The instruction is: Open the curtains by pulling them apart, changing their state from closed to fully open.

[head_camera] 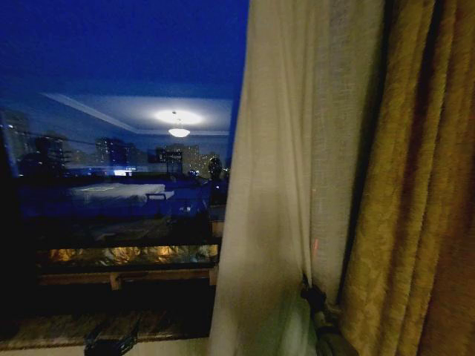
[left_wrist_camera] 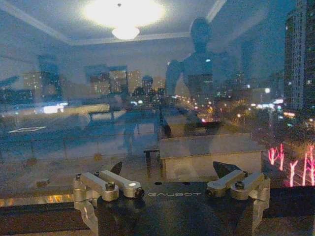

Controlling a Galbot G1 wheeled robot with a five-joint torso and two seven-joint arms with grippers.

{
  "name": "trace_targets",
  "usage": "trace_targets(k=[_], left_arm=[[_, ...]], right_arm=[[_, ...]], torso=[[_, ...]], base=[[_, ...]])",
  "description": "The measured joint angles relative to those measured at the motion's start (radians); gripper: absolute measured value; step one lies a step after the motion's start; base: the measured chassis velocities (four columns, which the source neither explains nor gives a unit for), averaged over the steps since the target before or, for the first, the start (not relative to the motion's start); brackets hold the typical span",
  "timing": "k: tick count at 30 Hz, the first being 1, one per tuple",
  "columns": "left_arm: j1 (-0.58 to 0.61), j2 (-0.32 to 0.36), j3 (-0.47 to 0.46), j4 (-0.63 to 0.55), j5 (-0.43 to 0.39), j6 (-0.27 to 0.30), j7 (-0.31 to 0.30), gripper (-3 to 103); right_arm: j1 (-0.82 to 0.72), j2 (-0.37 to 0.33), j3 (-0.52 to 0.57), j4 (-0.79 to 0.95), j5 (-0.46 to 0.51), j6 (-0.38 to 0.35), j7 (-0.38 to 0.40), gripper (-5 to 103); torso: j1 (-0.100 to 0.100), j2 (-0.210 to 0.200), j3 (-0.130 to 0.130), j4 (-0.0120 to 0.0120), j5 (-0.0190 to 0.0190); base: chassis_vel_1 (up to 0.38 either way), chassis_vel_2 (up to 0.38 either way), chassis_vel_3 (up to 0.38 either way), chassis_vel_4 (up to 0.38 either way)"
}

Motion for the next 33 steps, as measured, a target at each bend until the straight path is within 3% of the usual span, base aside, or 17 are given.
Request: trace_targets(k=[12, 19, 25, 29, 32, 33], left_arm=[[0.011, 0.0, -0.004, -0.009, 0.0, -0.001, 0.0, 100], [0.014, 0.007, -0.006, -0.013, -0.008, -0.004, 0.0, 100], [0.013, 0.005, 0.001, -0.013, -0.008, -0.007, 0.001, 100], [0.011, 0.004, 0.006, -0.013, -0.008, -0.008, 0.001, 100], [0.012, 0.004, 0.002, -0.009, -0.008, -0.009, 0.002, 100], [0.014, 0.003, 0.001, -0.007, -0.008, -0.011, 0.002, 100]], right_arm=[[0.12, 0.0, 0.081, -0.153, 0.007, 0.019, -0.021, 0], [0.162, 0.0, 0.115, -0.235, 0.059, 0.02, -0.036, 0], [0.11, 0.0, 0.127, -0.164, 0.084, -0.001, -0.043, 0], [0.051, 0.0, 0.124, -0.068, 0.1, -0.035, -0.086, 0], [-0.004, 0.0, 0.107, 0.029, 0.112, -0.072, -0.159, 16], [-0.02, 0.0, 0.1, 0.063, 0.114, -0.083, -0.178, 16]], torso=[[0.0, 0.0, 0.0, 0.0001, -0.0003], [0.0, 0.0, 0.0, 0.0002, -0.0002], [0.0, 0.0, 0.0, -0.0003, 0.0001], [0.0, 0.0, 0.0, -0.0002, 0.0001], [0.0, 0.0, 0.0, -0.0001, 0.0], [0.0, 0.0, 0.0, 0.0001, 0.0]], base=[[0.0, 0.0, 0.0, 0.0], [0.0, 0.0, 0.0, 0.0], [0.0, 0.0, 0.0, 0.0], [0.0, 0.0, 0.0, 0.0], [0.0, 0.0, 0.0, 0.0], [0.0, 0.0, 0.0, 0.0]])
